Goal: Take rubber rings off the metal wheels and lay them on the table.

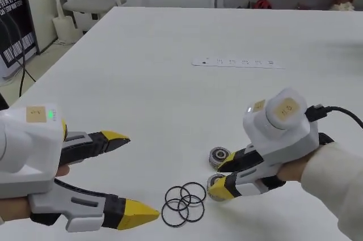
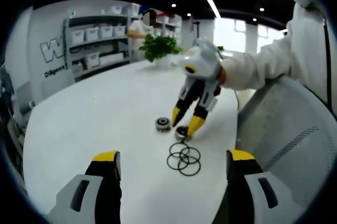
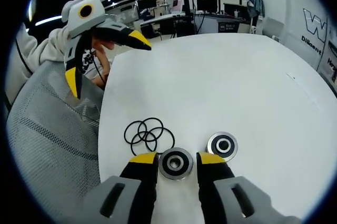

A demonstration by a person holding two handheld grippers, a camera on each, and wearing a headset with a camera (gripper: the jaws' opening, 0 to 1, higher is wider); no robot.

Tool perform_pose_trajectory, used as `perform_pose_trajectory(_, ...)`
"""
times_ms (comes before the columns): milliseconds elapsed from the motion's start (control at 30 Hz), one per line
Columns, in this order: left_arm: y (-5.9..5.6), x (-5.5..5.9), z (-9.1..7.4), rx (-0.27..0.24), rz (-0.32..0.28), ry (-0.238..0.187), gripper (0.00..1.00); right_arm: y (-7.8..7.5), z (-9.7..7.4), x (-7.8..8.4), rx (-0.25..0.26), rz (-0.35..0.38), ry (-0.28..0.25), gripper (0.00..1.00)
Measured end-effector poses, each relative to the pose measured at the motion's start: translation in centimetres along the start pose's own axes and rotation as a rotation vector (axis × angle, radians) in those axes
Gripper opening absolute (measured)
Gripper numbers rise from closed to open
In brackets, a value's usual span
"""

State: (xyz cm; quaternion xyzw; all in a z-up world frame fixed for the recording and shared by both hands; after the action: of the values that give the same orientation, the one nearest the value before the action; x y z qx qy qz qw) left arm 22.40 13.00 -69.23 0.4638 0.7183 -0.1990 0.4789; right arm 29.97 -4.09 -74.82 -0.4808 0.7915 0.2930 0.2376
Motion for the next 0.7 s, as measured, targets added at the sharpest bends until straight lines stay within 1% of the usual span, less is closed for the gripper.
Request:
perform_pose_trajectory(100,0.0,0.0,0.0,0.001,0.001,-0.001,0.84,0.1,-0.3,-0.2,0.001,0.005,-0.013,0.26)
perform_pose_trajectory(267,0.0,-0.1,0.0,0.002,0.002,-0.004,0.84,0.2,-0.9,-0.7,-0.001,0.013,-0.034,0.30)
perform_pose_trajectory(433,0.0,-0.1,-0.1,-0.001,0.001,-0.009,0.84,0.2,-1.7,-1.4,0.012,0.014,-0.063,0.33)
perform_pose_trajectory(533,0.0,-0.2,-0.1,-0.003,0.001,-0.014,0.85,0.1,-2.3,-1.9,0.016,0.026,-0.096,0.35)
perform_pose_trajectory(700,0.0,-0.2,-0.2,-0.006,0.003,-0.016,0.86,0.1,-3.1,-2.4,0.021,0.035,-0.131,0.35)
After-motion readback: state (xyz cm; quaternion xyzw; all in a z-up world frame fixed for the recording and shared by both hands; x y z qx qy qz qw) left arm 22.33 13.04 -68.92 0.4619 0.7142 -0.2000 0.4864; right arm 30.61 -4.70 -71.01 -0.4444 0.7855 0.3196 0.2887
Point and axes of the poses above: the centre of the closed fingertips' face, and the gripper's own axes: z roughly forward along the fingers, y roughly to its left, x roughly out of its underside, the point moved 6 cm from there along -z, roughly backward along the fingers, and after that the axes turned 11 degrees about z, right-handed, at the moved point
